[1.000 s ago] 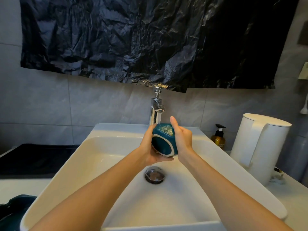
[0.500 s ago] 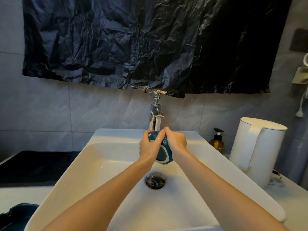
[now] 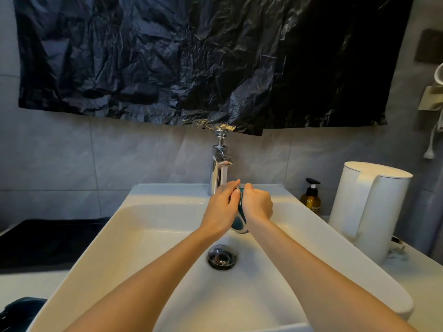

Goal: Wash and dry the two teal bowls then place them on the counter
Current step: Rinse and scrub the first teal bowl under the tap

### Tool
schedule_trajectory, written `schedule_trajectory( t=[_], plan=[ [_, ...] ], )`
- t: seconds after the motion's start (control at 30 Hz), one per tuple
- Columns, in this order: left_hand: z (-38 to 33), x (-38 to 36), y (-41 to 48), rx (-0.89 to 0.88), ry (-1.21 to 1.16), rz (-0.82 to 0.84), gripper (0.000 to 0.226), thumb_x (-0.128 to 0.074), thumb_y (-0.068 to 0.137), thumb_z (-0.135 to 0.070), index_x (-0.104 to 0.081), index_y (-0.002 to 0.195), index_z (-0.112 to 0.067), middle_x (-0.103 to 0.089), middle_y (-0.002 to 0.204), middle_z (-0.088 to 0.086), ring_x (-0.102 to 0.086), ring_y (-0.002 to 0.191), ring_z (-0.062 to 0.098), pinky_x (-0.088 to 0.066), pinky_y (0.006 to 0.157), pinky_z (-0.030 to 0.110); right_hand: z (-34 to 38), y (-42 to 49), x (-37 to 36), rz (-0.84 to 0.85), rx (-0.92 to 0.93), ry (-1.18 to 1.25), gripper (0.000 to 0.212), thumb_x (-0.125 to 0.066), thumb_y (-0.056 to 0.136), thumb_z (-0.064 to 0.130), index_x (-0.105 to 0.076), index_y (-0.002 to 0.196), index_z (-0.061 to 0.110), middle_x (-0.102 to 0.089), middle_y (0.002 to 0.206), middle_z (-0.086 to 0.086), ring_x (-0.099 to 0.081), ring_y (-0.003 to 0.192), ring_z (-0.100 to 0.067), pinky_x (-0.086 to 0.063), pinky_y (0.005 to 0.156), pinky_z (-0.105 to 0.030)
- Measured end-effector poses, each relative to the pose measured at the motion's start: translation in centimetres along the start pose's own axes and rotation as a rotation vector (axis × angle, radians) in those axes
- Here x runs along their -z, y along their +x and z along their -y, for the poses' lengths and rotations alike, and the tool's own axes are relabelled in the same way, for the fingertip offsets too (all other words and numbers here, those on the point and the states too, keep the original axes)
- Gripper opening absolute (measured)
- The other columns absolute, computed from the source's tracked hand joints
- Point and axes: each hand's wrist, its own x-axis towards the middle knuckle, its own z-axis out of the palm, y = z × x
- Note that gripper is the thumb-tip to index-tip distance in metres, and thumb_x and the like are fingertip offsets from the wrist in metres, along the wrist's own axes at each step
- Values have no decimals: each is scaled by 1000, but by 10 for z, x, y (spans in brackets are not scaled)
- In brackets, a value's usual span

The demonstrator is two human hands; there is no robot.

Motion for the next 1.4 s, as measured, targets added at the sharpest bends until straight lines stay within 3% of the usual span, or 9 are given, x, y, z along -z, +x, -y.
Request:
schedule_trajectory(
  t=[0.17, 0.3, 0.5, 0.73, 0.87, 0.97, 1.03, 1.17, 1.4],
  plan=[
    [-4, 9, 17, 287, -63, -3, 41, -27, 103, -38, -56, 127, -23, -59, 123, 10, -55, 106, 22, -41, 102, 38, 0, -7, -2, 50, 91, -65, 40, -43, 98, 35, -57, 65, 16, -58, 79, -4, -53, 76, -22, -37, 67, -29],
    [-2, 6, 1, -8, 54, 8, 41, -29, 103, -33, -48, 138, -23, -47, 143, 1, -43, 130, 16, -32, 111, 33, 3, -3, -2, 28, 29, 1, 40, -43, 97, 34, -56, 64, 18, -62, 82, -6, -55, 79, -24, -40, 70, -30],
    [3, 15, 22, 269, -26, 23, 42, -20, 103, -32, -53, 130, -30, -59, 123, 8, -57, 105, 19, -48, 97, 36, 2, -11, -7, 61, 161, -50, 41, -45, 98, 36, -51, 59, 25, -58, 77, -1, -57, 78, -20, -49, 72, -32],
    [0, 2, 2, 9, -67, -35, 34, -34, 102, -31, -56, 128, -33, -50, 131, 4, -52, 115, 14, -41, 102, 28, 3, -2, 1, 36, 76, -5, 36, -43, 99, 36, -63, 75, 17, -62, 83, -3, -54, 78, -21, -38, 70, -29],
    [-7, 15, 12, 306, -271, -46, 35, -31, 102, -37, -55, 126, -30, -63, 112, 2, -57, 84, 6, -48, 74, 19, 3, -5, -6, 72, 88, 60, 37, -48, 96, 39, -51, 62, 24, -62, 84, -4, -61, 85, -23, -54, 79, -35],
    [-3, 25, 6, 677, -588, 23, 44, -38, 97, -49, -53, 125, -19, -62, 109, 7, -60, 103, 25, -50, 93, 45, 5, -6, -5, 128, 38, 203, 33, -51, 95, 35, -53, 64, 21, -60, 75, -1, -62, 83, -24, -54, 74, -34],
    [2, 27, 0, 803, -749, 99, 54, -42, 90, -58, -54, 124, -18, -59, 118, 10, -55, 113, 36, -47, 91, 56, 6, -7, -6, 151, -7, 313, 32, -51, 94, 33, -55, 65, 20, -60, 73, -1, -62, 84, -26, -54, 78, -37],
    [-6, 24, -2, 848, -1081, 86, 46, -53, 86, -54, -62, 107, -14, -64, 106, 14, -59, 96, 32, -53, 75, 51, 4, -9, -7, 167, 81, 256, 41, -45, 97, 41, -57, 65, 17, -65, 76, -5, -65, 81, -25, -55, 78, -40],
    [7, 23, 7, 798, -862, -126, 49, -58, 82, -55, -58, 114, -19, -64, 109, 11, -59, 98, 29, -51, 76, 46, -4, -22, -16, 236, 294, 16, 53, -36, 97, 54, -59, 65, 19, -66, 75, -4, -63, 74, -21, -53, 71, -39]
  ],
)
